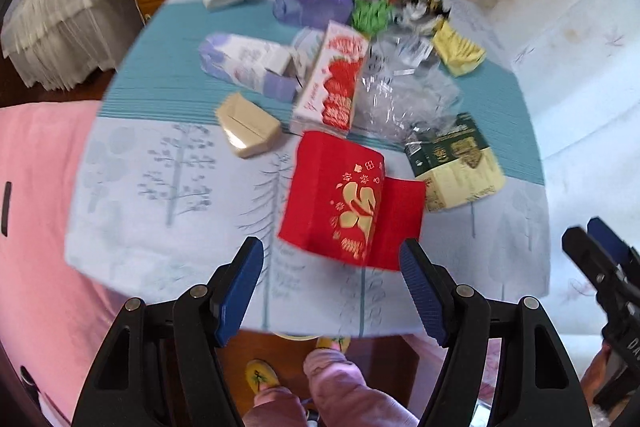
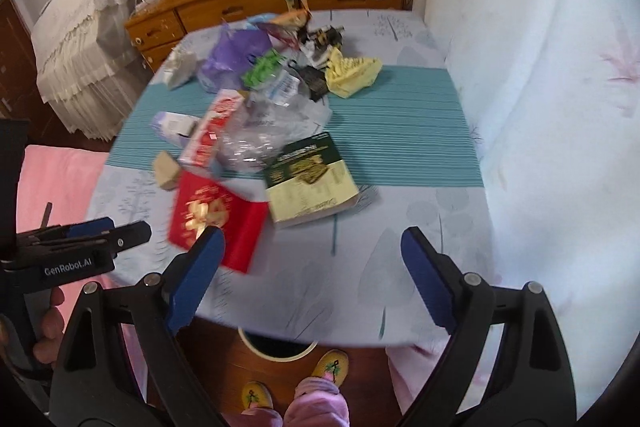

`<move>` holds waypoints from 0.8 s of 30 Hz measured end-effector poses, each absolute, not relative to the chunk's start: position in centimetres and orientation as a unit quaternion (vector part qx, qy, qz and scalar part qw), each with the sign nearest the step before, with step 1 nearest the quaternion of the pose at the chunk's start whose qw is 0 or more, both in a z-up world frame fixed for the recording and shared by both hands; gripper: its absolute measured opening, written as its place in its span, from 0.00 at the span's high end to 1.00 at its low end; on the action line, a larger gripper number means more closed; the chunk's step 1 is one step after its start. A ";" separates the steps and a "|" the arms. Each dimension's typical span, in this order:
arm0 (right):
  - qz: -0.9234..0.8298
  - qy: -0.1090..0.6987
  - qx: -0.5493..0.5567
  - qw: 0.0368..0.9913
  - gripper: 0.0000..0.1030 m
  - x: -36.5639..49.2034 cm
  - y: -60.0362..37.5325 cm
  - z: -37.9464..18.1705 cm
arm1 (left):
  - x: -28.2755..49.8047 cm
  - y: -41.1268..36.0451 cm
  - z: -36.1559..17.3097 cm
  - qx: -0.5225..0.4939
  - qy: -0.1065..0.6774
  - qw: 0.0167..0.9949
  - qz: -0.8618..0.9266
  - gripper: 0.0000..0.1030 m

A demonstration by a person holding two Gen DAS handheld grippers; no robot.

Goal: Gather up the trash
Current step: 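Grasp the red envelope with the left gripper while the right grasps the pistachio chocolate box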

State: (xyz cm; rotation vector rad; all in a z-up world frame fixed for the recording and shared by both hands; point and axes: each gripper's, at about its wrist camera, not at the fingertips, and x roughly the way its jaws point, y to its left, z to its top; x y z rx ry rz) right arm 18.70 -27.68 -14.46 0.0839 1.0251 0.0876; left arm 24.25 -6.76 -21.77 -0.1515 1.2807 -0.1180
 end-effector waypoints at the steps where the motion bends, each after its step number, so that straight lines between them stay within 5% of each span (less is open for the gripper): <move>1: 0.043 0.494 0.040 0.868 0.14 19.7 -28.1 -15.4 | 24.9 -7.2 -23.1 -0.068 0.604 0.792 -0.059 0.30; 8: 0.084 0.498 0.016 0.863 0.14 24.1 -27.8 -19.6 | 28.0 -8.2 -29.1 -0.062 0.639 0.766 -0.036 0.30; 20: 0.099 0.538 -0.016 0.837 0.11 28.8 -25.5 -25.6 | 30.9 -10.0 -31.2 -0.038 0.652 0.757 -0.023 0.31; 24: 0.093 0.548 -0.031 0.831 0.08 29.2 -25.0 -26.9 | 31.3 -10.5 -31.3 -0.035 0.648 0.760 -0.035 0.50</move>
